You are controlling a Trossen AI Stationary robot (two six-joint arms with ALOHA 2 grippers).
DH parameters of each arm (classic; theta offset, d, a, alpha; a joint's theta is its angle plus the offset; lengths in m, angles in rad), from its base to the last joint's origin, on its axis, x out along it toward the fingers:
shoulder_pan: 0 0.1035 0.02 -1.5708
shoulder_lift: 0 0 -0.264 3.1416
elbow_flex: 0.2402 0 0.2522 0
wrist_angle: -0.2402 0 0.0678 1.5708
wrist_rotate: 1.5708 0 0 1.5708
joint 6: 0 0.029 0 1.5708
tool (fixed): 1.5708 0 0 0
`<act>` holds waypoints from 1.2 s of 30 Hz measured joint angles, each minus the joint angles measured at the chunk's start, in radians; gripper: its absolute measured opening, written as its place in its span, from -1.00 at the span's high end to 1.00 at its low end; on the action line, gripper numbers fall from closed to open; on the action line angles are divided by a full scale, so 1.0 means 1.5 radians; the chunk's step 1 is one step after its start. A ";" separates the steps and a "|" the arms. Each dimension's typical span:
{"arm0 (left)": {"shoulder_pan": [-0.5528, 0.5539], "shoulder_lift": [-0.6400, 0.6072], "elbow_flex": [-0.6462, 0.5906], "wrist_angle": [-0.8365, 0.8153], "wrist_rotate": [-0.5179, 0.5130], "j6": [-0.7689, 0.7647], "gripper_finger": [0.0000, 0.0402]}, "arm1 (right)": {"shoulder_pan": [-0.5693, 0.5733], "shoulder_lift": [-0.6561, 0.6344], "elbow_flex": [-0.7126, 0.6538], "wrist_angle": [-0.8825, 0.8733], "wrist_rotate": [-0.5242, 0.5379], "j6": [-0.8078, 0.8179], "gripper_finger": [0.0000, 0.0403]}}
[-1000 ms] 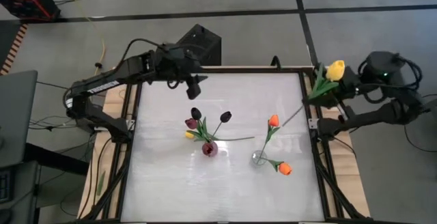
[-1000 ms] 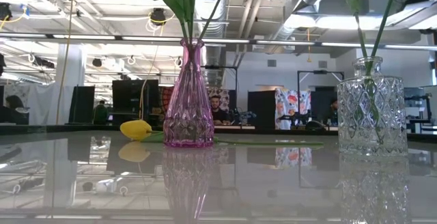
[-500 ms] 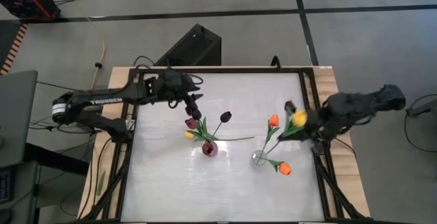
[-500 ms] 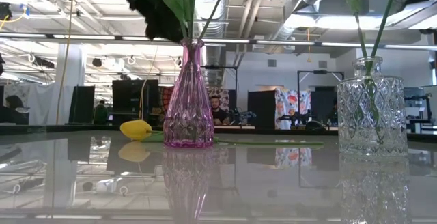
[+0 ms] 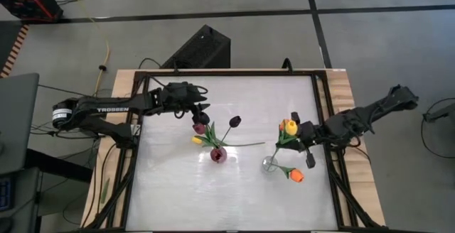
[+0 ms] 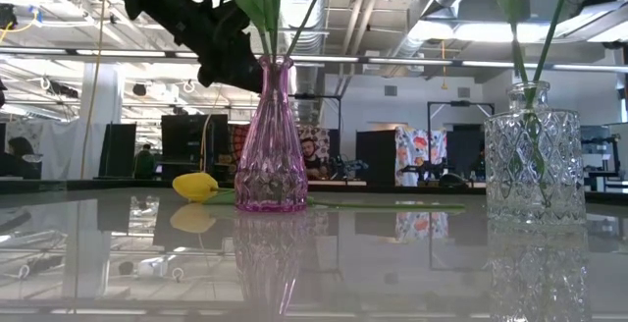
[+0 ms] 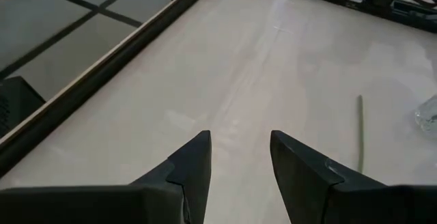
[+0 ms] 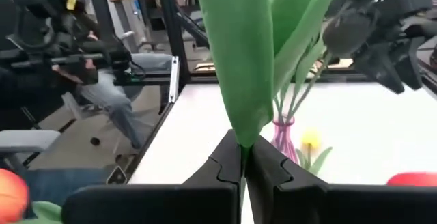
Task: Sort flowers into vase by color
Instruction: Put the left yellow flower into the transparent vase
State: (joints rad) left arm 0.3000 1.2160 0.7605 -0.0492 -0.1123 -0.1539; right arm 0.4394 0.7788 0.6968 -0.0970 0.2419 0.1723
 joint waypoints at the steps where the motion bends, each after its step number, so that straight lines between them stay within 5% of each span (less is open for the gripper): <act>1: 0.000 0.000 0.000 0.000 0.000 0.000 0.31 | 0.002 0.001 -0.007 0.008 0.005 0.002 0.84; 14: 0.000 0.000 0.000 0.006 0.001 -0.006 0.31 | 0.017 0.037 -0.040 0.018 0.019 0.042 0.79; 24: -0.002 0.001 0.000 0.007 0.033 -0.017 0.31 | 0.017 0.047 -0.030 -0.004 0.013 0.046 0.35; 30: -0.002 0.001 0.000 0.007 0.036 -0.018 0.31 | 0.017 0.053 0.068 -0.167 -0.038 0.081 -0.03; 36: -0.002 0.001 0.000 0.007 0.036 -0.018 0.31 | 0.017 0.077 0.173 -0.367 -0.082 0.149 -0.15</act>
State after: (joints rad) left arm 0.2974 1.2167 0.7605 -0.0383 -0.0589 -0.1803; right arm 0.4644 0.8939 0.9568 -0.6469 0.1183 0.3952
